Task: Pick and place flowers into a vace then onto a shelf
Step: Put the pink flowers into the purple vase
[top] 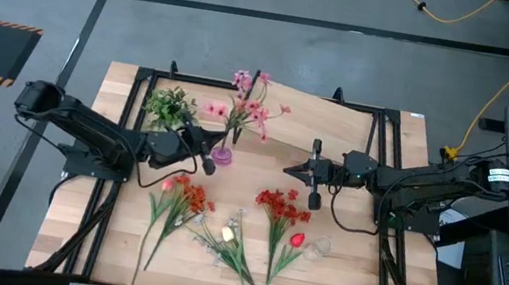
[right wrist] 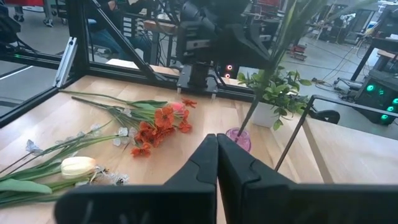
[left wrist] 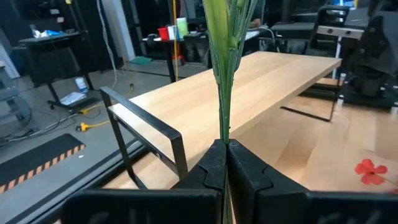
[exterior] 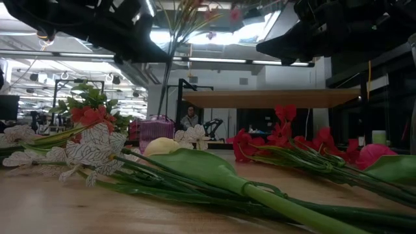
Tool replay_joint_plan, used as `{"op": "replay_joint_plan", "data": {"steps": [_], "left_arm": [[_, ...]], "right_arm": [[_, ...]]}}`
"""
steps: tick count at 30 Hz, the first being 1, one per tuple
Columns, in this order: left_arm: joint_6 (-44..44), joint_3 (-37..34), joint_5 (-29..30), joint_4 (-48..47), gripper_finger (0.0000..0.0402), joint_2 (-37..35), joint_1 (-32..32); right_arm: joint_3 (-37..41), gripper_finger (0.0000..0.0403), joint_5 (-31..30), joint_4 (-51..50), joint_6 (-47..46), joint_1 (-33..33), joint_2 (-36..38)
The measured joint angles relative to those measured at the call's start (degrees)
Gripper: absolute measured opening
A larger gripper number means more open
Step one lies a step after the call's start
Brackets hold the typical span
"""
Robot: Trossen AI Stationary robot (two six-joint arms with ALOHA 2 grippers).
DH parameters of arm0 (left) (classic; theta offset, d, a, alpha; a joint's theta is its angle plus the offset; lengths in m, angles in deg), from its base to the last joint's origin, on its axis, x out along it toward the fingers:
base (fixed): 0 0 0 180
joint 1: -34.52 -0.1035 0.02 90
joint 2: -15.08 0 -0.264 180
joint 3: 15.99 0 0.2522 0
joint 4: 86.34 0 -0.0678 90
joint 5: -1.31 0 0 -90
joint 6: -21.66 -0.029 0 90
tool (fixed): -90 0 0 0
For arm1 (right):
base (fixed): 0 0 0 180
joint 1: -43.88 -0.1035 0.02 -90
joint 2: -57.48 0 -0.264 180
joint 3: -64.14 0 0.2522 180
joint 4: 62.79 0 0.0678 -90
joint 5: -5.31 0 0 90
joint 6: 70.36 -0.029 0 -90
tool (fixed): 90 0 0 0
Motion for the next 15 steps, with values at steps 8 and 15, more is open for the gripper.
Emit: {"op": "replay_joint_plan", "data": {"steps": [8, 15], "left_arm": [[0.52, 0.00, 0.40, 1.38, 0.0002, 2.98, 0.00], [3.21, -0.02, 0.39, 1.24, 0.0005, 4.21, 0.00]], "right_arm": [[0.00, 0.0002, 0.00, -0.46, 0.04, 0.00, 0.00], [0.00, 0.0008, -0.02, -0.46, 0.07, 0.02, 0.00]]}}
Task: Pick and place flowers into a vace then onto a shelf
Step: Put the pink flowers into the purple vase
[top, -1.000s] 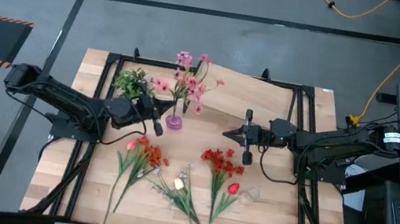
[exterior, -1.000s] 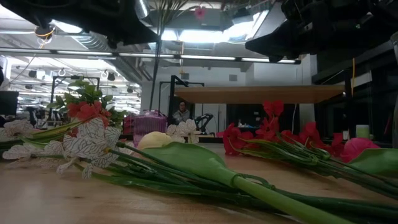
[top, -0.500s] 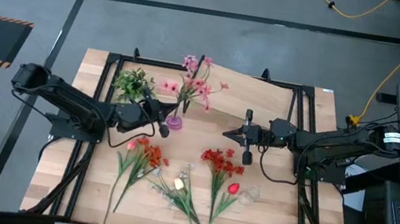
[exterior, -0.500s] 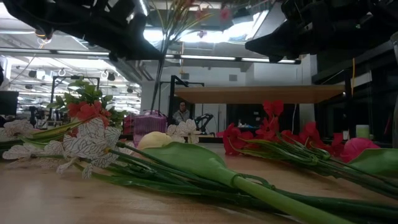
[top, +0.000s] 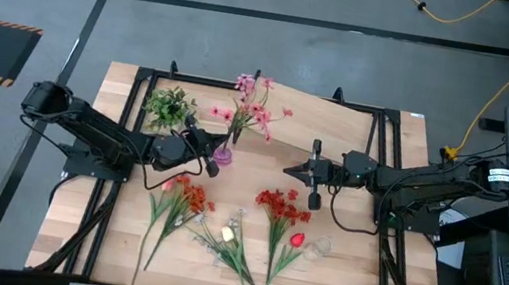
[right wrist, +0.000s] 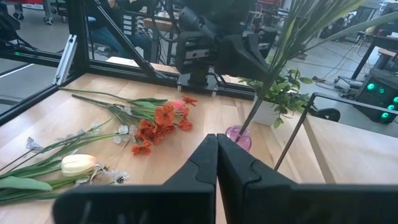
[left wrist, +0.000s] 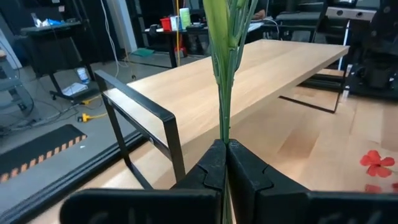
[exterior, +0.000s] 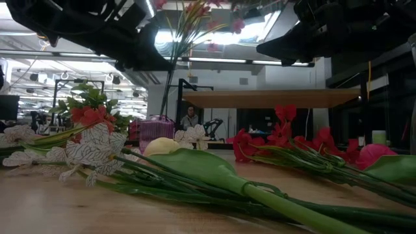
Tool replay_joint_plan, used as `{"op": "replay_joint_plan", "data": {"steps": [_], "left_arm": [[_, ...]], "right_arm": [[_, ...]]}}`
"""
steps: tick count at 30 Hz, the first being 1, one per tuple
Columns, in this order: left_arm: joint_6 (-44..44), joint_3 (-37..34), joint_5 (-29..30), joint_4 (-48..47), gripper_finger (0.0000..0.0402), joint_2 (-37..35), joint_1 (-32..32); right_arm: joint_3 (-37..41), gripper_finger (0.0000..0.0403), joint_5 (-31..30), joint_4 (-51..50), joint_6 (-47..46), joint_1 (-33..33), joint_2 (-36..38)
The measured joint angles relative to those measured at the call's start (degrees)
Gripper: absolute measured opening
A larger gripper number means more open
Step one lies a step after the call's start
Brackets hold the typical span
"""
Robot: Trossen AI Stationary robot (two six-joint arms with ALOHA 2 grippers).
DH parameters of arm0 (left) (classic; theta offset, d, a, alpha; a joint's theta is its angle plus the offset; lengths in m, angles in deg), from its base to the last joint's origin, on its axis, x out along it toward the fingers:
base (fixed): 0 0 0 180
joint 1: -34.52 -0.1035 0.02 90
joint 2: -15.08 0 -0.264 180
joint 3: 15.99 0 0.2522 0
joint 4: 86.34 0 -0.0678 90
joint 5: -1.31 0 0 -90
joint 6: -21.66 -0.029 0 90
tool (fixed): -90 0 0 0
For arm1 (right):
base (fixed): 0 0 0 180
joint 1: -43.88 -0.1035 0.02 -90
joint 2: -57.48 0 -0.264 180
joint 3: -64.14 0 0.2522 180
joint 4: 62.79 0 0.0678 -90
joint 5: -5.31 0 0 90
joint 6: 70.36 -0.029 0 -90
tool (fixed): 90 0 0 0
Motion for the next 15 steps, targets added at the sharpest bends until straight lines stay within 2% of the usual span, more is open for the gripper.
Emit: {"op": "replay_joint_plan", "data": {"steps": [15], "left_arm": [[7.13, 0.02, 0.11, -5.85, 0.0006, -0.04, 0.00]], "right_arm": [[0.00, 0.0009, -0.17, 0.03, 0.05, 0.00, 0.00]]}}
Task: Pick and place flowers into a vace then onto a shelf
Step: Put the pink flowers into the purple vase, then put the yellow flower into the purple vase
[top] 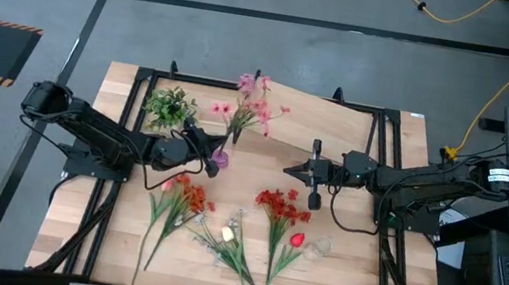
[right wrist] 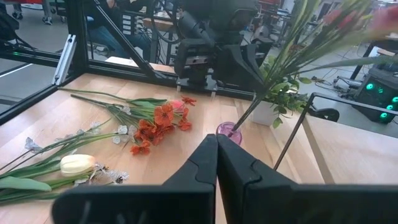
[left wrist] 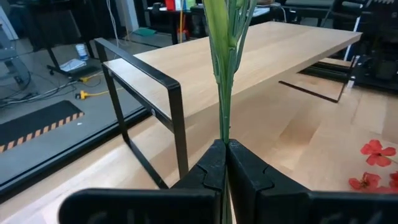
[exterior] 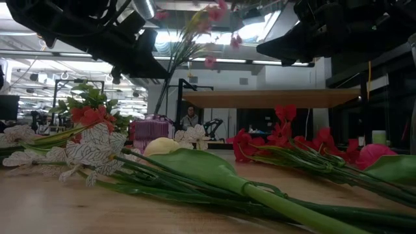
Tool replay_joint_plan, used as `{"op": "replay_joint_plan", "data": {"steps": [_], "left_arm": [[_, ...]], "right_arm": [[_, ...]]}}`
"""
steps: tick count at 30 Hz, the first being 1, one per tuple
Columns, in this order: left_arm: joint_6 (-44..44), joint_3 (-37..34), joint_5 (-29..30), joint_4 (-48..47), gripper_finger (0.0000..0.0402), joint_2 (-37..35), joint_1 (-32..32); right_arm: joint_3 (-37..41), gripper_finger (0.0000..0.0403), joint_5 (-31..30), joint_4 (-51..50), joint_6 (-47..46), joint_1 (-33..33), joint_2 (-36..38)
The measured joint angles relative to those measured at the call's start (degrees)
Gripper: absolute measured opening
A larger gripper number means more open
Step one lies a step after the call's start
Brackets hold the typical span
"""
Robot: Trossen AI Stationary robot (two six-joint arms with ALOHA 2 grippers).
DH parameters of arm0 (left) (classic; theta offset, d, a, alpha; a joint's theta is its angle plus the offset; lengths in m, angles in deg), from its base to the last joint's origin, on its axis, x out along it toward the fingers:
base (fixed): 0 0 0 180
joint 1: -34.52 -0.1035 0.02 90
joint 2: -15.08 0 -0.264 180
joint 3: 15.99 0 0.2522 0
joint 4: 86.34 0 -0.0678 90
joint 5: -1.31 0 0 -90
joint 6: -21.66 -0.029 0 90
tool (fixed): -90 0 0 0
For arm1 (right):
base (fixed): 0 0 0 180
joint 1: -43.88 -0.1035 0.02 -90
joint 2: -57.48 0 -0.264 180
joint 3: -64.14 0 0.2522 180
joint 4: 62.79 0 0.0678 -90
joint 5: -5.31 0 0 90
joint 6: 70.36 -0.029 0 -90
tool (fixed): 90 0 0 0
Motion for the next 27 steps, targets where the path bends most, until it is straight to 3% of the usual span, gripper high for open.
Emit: {"op": "replay_joint_plan", "data": {"steps": [10, 27], "left_arm": [[-0.24, 0.00, 0.07, -0.32, 0.0019, 0.00, -0.02], [-7.32, -0.02, 1.12, -0.07, 0.0145, -2.34, -0.01]], "right_arm": [[0.00, 0.0009, 0.00, 0.04, 0.02, 0.00, 0.00], [0.00, 0.0010, -0.01, 0.02, 0.02, 0.00, 0.00]]}}
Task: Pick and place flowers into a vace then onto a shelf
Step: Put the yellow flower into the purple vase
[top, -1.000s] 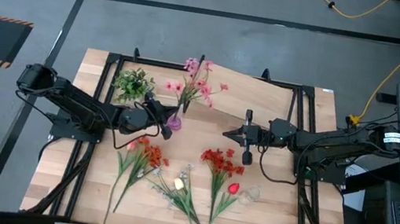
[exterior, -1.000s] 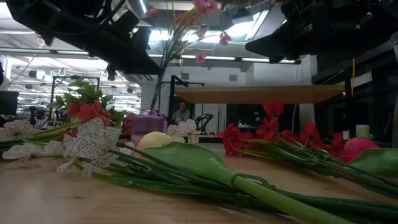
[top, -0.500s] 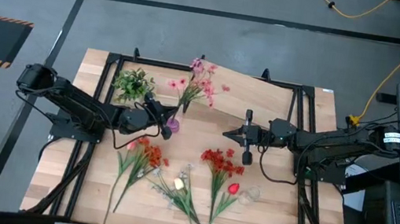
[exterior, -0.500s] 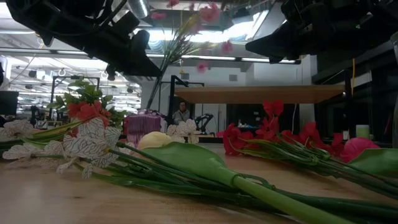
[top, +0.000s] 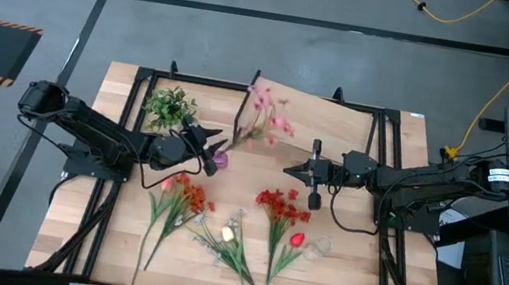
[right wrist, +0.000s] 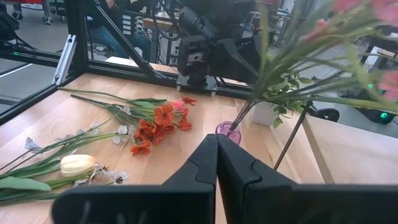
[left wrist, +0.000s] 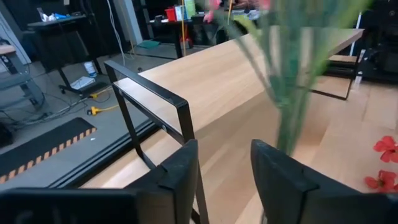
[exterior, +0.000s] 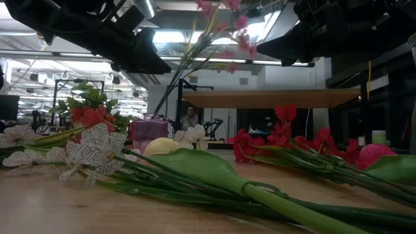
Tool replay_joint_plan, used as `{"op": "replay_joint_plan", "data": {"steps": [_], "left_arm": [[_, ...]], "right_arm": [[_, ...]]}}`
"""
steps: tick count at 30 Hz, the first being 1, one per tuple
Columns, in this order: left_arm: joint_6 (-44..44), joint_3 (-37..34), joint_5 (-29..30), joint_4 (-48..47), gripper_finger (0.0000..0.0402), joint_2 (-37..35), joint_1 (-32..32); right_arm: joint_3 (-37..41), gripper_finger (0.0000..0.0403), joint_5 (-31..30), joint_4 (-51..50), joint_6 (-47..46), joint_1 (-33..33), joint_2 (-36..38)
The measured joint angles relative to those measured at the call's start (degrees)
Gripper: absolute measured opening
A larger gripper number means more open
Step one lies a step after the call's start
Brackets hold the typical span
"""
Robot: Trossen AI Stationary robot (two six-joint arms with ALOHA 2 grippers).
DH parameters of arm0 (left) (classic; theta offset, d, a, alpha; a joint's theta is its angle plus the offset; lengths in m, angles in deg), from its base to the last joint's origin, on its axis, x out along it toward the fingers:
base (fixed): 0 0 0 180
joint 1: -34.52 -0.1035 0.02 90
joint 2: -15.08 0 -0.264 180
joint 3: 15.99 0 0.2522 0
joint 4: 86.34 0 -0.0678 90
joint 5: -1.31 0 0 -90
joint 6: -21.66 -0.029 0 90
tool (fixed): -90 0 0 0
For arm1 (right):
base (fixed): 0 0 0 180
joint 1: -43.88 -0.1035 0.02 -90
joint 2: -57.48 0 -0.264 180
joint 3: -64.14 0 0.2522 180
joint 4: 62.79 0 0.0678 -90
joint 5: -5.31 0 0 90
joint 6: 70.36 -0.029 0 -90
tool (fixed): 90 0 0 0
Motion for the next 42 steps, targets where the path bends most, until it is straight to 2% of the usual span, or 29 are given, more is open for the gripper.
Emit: {"op": "replay_joint_plan", "data": {"steps": [6, 11, 16, 29, 32, 36, 38, 42], "left_arm": [[-1.24, 0.00, 0.24, 0.26, 0.0159, 0.00, 0.14], [-5.90, 0.00, 0.53, 2.94, 0.0157, -0.02, 1.75], [-9.87, 0.00, 3.51, 5.76, 0.0156, -0.07, 4.28], [-4.73, 0.00, 4.63, 5.65, 0.0155, -0.04, 12.15], [-2.95, 0.00, 1.76, 5.62, 0.0155, -0.04, 13.50], [0.42, 0.07, -7.29, 5.31, 0.0155, -0.04, 14.45], [2.63, 1.17, -10.22, 2.61, 0.0155, -0.04, 14.79], [6.25, 5.17, -11.30, -7.35, 0.0154, -0.04, 15.52]], "right_arm": [[0.02, 0.0010, 0.01, -0.02, 0.00, -0.02, 0.00], [0.00, 0.0010, 0.01, -0.25, 0.00, 0.00, 0.00], [0.02, 0.0010, 0.01, -0.41, 0.02, 0.00, 0.00], [0.01, 0.0010, 0.00, -0.46, -0.14, -0.01, 0.01], [0.02, 0.0010, 0.01, -0.69, -0.17, -0.02, 0.02], [0.02, 0.0010, 0.00, -1.63, -0.42, 0.00, 0.02], [0.02, 0.0010, 0.01, -1.56, -0.46, -0.02, 0.04], [0.02, 0.0010, 0.01, -1.55, -0.85, -0.02, 0.04]]}}
